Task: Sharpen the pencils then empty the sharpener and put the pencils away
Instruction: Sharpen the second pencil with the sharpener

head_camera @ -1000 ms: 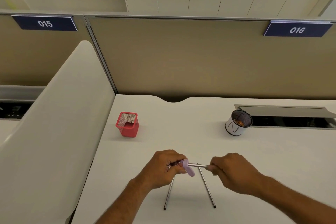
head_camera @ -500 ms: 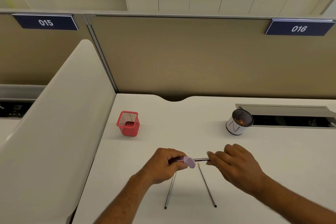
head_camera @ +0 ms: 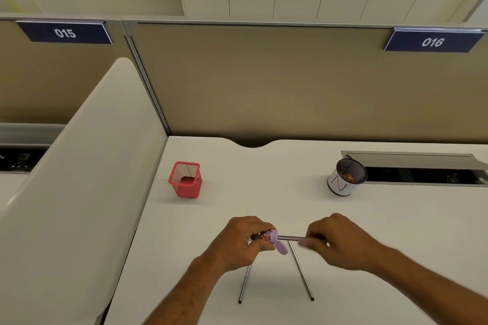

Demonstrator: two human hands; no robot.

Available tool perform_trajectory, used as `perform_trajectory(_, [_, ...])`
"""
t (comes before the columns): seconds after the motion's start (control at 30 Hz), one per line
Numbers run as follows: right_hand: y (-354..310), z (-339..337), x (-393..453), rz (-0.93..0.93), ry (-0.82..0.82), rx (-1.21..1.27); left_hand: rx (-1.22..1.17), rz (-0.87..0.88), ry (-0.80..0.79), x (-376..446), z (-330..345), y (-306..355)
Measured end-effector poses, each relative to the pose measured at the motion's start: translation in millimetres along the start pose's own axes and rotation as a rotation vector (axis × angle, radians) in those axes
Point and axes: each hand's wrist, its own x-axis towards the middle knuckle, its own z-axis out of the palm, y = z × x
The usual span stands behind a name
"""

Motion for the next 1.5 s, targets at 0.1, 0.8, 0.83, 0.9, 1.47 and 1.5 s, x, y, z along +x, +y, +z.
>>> perform_trajectory(0.1, [2.1,4.0,-4.7,-0.179,0.271,-0.208,-0.083,-0.087,-0.018,-0.3,-1.8,-0.2])
perform_trajectory(0.8, [-5.3,-6.0,0.1,0.265,-0.206,0.531,0.048,0.1,0.14,4.4,-3.6,-0.6])
perform_trajectory(0.83, [-5.6,-7.9,0.0,0.282,-0.246,0.567,0.05,0.107,0.15,4.0,-2.3,-1.9])
perform_trajectory(0.9, [-5.9,-9.5,0.1,0.32,-0.308,0.632,0.053,0.134,0.175,3.4,0.0,-3.4])
perform_trajectory(1.47, [11.7,-5.0,-14.7,0.42,-0.425,0.986,-0.016,0.088,0.382,-3.4,-2.6,-14.3])
perform_trajectory(1.5, [13.4,-3.2,-15.4,0.416,-0.406,0.997,-0.022,0.086,0.372,-4.1,-1.7,-14.4])
